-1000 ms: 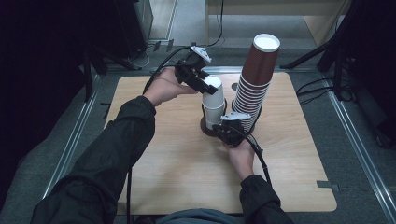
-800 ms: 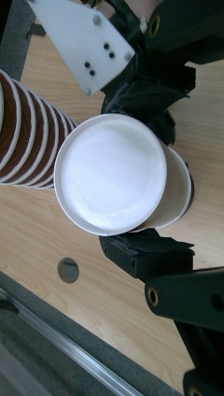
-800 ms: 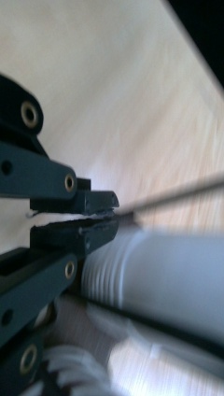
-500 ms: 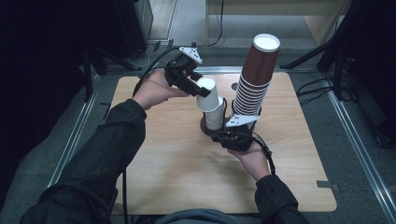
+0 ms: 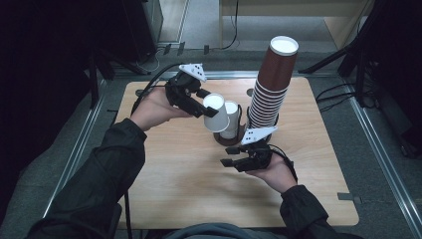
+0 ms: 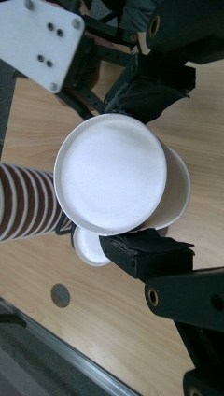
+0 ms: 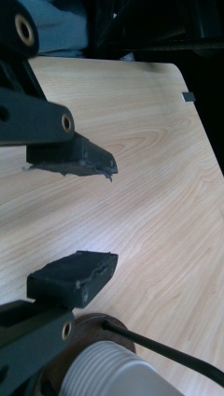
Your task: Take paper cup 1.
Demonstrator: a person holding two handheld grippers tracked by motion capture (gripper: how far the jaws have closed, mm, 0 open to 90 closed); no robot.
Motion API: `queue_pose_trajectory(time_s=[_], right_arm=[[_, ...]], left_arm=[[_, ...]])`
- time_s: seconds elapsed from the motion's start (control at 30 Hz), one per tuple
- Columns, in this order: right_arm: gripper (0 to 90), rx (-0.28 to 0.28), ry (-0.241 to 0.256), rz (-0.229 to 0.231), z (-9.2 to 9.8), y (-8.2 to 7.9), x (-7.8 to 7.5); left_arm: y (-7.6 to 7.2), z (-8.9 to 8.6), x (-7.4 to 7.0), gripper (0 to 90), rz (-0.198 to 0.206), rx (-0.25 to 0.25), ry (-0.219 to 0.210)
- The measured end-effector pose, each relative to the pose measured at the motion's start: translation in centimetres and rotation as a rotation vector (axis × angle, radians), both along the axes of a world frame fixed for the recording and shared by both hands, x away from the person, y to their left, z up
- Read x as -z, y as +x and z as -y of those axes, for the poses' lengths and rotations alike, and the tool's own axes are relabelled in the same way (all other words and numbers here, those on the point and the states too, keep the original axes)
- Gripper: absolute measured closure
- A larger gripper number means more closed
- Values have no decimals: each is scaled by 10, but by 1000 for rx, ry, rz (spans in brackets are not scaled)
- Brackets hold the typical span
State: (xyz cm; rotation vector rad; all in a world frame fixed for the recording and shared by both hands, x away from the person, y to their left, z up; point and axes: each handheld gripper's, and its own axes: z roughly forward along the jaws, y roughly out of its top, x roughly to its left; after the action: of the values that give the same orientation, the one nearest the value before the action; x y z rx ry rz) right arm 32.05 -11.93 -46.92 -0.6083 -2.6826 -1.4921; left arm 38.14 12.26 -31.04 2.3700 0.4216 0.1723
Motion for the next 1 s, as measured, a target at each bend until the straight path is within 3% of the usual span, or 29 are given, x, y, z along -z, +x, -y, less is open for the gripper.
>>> queue_pose_trajectory(time_s=[0.23,0.53,1.0], right_arm=[[406,-42,2,25,5,-1,-5],[357,-57,14,-4,10,2,-5],[322,-65,12,-13,14,3,-4]], left_arm=[[-17,-10,15,355,-6,-6,-13],[-30,-23,42,354,-36,-6,-51],[-46,-31,78,353,-83,12,-43]])
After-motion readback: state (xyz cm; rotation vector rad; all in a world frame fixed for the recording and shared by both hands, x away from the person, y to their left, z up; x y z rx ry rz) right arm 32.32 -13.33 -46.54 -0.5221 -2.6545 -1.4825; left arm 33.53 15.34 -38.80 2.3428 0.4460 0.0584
